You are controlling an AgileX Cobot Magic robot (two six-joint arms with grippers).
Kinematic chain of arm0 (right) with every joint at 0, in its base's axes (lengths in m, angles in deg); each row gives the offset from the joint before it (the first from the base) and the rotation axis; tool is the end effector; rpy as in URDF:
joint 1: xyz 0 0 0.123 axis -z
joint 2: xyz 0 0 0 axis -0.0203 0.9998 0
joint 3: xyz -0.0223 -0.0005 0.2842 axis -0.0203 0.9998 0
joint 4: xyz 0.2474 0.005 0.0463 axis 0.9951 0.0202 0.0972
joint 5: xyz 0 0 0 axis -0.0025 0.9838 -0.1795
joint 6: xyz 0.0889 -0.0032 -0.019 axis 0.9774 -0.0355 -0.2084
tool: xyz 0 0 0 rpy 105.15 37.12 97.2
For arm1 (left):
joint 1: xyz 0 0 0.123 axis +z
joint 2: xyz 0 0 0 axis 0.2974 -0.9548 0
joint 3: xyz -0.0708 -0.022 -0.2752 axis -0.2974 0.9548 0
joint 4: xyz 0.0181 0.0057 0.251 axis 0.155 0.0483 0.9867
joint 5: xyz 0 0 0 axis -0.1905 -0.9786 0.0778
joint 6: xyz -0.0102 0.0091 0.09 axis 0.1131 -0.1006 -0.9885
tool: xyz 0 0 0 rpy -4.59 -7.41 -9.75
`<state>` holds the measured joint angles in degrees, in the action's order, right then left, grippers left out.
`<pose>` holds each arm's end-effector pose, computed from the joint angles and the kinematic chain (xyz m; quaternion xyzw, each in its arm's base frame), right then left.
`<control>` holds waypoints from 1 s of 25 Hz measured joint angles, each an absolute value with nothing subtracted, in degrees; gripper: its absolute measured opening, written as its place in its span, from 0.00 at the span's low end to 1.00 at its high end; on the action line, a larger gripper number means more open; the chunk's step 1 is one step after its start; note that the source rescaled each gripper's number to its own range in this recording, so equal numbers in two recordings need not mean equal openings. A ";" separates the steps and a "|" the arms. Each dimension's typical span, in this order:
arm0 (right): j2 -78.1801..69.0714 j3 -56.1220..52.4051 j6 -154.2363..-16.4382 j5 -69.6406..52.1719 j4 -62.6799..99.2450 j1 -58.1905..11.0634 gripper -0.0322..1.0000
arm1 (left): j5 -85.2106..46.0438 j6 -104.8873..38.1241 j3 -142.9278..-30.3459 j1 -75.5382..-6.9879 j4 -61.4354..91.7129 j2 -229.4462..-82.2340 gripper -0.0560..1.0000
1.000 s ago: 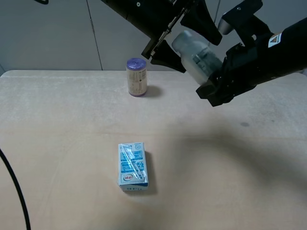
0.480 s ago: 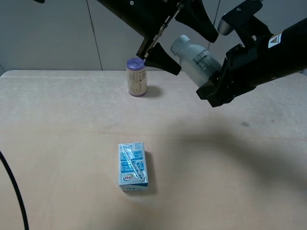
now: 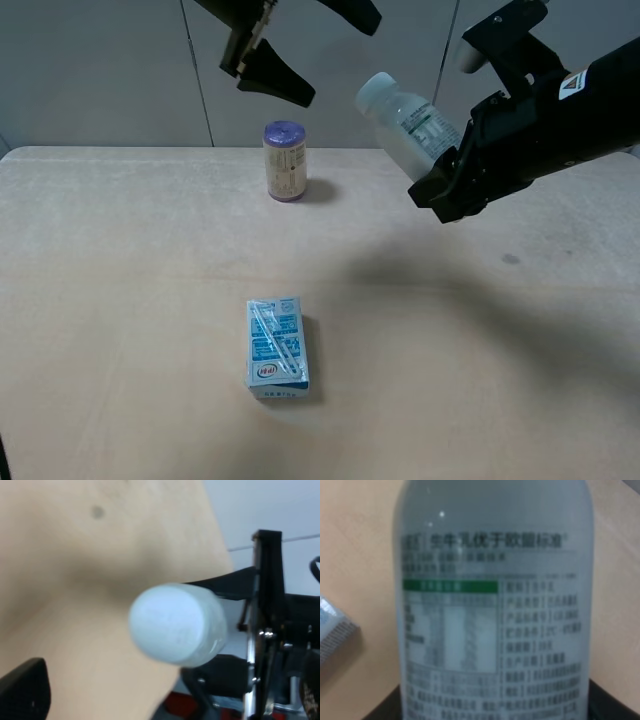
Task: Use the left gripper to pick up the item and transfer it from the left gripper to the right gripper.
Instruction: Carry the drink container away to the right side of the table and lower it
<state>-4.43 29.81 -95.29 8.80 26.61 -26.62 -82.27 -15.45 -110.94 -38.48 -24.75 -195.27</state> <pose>0.2268 0.1324 0.2759 -0.3831 0.8411 0.0894 0.3711 0.3753 -0.2173 0.3229 0.1818 0.8676 -0.4430 0.1339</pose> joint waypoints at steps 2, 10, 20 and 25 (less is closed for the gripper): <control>-4.43 29.81 -95.29 8.80 26.73 -26.62 0.04 | -82.33 -14.49 -110.94 -37.17 -21.03 -192.96 1.00; -4.43 29.81 -95.29 8.80 27.14 -26.62 0.04 | -82.61 -8.26 -110.94 -34.71 1.62 -178.02 1.00; -4.43 29.81 -95.11 9.27 27.38 -26.62 0.04 | -82.61 -0.98 -110.08 -34.71 25.23 -158.20 1.00; -4.43 29.81 -95.06 9.27 27.38 -26.62 0.04 | -82.61 2.26 -99.15 -34.71 28.64 -147.35 1.00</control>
